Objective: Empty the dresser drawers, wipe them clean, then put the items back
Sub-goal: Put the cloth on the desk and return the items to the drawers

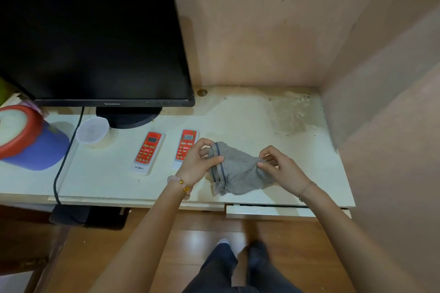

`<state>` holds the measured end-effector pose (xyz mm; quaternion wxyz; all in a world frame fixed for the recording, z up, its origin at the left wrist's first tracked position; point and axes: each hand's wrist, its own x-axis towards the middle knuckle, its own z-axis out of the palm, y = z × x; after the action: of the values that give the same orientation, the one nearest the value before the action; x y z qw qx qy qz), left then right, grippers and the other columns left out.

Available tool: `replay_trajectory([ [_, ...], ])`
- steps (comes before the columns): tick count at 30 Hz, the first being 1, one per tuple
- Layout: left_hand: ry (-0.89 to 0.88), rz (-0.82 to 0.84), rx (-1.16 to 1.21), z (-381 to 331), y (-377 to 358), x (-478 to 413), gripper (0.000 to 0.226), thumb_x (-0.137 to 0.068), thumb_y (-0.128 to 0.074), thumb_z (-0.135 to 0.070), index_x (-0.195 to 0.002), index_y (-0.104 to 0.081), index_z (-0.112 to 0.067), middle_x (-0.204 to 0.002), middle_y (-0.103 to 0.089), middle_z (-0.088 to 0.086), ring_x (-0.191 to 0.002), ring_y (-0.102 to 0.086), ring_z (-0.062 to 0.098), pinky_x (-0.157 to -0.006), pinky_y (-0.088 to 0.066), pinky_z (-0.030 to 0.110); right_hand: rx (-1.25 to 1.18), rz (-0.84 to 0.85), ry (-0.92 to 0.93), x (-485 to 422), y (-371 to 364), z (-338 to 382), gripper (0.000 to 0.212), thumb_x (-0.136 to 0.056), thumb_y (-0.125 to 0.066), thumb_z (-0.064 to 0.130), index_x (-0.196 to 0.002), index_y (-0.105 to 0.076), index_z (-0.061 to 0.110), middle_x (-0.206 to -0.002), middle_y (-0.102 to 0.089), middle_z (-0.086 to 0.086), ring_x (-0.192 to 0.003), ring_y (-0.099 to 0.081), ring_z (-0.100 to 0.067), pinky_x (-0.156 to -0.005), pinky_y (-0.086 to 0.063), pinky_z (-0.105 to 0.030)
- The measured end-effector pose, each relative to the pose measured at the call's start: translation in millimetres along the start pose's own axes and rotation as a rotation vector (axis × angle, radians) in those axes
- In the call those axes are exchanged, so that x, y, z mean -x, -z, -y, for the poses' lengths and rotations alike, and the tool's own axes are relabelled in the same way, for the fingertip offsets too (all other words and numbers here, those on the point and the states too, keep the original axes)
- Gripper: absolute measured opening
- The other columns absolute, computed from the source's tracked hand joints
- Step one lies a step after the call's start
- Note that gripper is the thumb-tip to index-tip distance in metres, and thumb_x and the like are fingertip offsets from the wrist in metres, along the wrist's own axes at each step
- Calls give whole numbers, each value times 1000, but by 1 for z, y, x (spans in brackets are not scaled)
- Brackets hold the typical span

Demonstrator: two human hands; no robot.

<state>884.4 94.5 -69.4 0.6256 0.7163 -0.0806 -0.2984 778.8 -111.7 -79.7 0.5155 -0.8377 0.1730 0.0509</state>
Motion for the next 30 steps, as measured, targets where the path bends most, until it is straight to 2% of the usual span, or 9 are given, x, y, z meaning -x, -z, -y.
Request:
replay_trajectory([
  [3,-49,-10,-54,5,2,-2,24,-83,-66,-1,-99,-49,-9,-89,-61,12,-80,-59,17,-65,-51,21,-3,69,-101,-4,-5,-6,24,-84,-66,18,-103,-54,28,-102,-58,3,-90,-56,-18,-84,-46,-29],
  [7,-121,22,-88,8,6,-7,25,-82,-65,2,-93,-50,-15,-94,-61,11,-85,-59,15,-73,-50,20,-75,141,-189,-5,-7,-6,39,-84,-65,35,-121,-53,29,-112,-54,7,-104,-54,-11,-93,-42,-26],
  [11,-158,63,-99,9,8,-8,27,-83,-63,4,-92,-51,-18,-93,-61,7,-84,-59,12,-75,-49,22,-297,53,-280,-7,-11,-11,24,-91,-52,42,-107,-62,26,-112,-61,7,-107,-56,-12,-98,-44,-32],
  [15,-151,65,-99,7,7,-17,25,-83,-63,5,-93,-51,-16,-94,-61,5,-86,-60,10,-75,-50,17,-429,-34,-398,-16,-16,-18,17,-89,-60,28,-102,-63,17,-109,-64,-7,-101,-60,-20,-93,-48,-34],
  [19,-65,-14,-91,7,8,-36,23,-84,-64,-1,-101,-50,-8,-94,-61,5,-90,-58,17,-71,-50,19,-584,-232,-333,-20,-13,-17,33,-80,-67,2,-111,-62,14,-98,-64,-4,-95,-61,-18,-92,-49,-32],
  [21,-19,-88,-144,9,7,-47,23,-84,-66,-6,-100,-51,-11,-96,-60,7,-92,-56,19,-70,-49,22,-617,-342,-267,-22,-9,-16,39,-78,-66,-5,-112,-61,14,-94,-61,0,-88,-61,-12,-83,-51,-23],
  [26,-15,-179,-278,9,-2,-74,23,-85,-66,-11,-102,-52,-14,-100,-56,6,-91,-52,17,-63,-45,13,-508,-429,-162,-35,-7,-20,46,-77,-61,-12,-113,-60,17,-100,-59,-5,-88,-59,-12,-69,-49,-8],
  [28,16,-202,-320,11,-5,-83,28,-86,-63,-8,-111,-52,-11,-107,-57,9,-90,-51,16,-60,-44,11,-464,-426,-192,-42,-8,-25,49,-78,-59,-13,-117,-57,16,-107,-58,-8,-96,-59,-18,-73,-50,-12],
  [30,77,-215,-328,16,-6,-88,39,-87,-62,-7,-122,-47,-8,-118,-56,11,-94,-53,18,-69,-45,20,-408,-406,-271,-47,-8,-29,52,-79,-61,-9,-125,-52,14,-112,-54,-7,-102,-57,-21,-77,-48,-20],
])
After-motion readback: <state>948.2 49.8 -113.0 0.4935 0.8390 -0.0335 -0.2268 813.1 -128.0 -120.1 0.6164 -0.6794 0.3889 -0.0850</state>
